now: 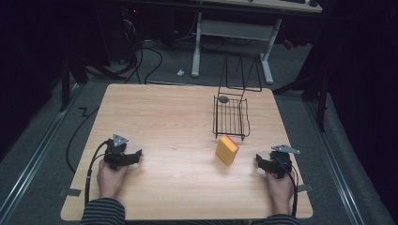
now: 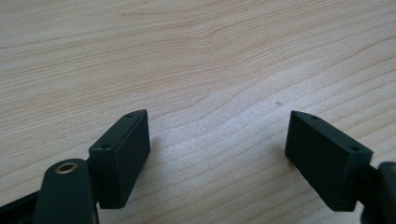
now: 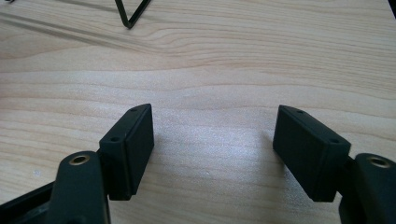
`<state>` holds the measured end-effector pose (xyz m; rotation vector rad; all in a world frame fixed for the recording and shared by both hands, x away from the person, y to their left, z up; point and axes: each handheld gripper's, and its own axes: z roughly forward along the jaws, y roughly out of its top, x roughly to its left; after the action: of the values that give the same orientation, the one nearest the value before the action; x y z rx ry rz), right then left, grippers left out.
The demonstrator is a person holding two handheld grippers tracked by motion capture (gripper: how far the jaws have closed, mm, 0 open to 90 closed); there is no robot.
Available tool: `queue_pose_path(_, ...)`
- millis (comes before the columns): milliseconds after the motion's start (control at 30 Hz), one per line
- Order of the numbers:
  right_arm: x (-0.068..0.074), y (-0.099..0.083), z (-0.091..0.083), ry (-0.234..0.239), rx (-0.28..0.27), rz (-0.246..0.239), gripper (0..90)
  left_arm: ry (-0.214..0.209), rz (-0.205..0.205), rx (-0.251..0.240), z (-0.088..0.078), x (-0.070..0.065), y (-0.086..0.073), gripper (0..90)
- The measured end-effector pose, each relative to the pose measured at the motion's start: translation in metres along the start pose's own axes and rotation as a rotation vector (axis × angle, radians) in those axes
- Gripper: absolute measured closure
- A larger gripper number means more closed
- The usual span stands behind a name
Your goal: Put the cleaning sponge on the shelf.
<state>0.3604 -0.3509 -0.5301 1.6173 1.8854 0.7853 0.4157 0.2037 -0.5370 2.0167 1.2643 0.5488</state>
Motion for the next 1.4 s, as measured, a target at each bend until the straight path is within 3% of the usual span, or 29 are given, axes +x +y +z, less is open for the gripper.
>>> queue_pose_path(1133, -0.0007, -0.0001, -0.0001, 0.01, 0.0, -0.004, 28.8, 0.0, -0.003, 0.003, -0.0001, 0.0004, 0.0002, 22.6)
queue_pose_path(1333, -0.0045, -0.0006, -0.0012, 0.022, -0.007, 0.032, 31.1, 0.0, -0.003, 0.003, -0.0001, 0.0004, 0.0002, 22.5)
queue_pose_path(1400, -0.0033, -0.0005, -0.0008, 0.013, -0.005, 0.015, 31.2, 0.0, -0.003, 0.003, -0.0001, 0.0004, 0.0002, 22.5)
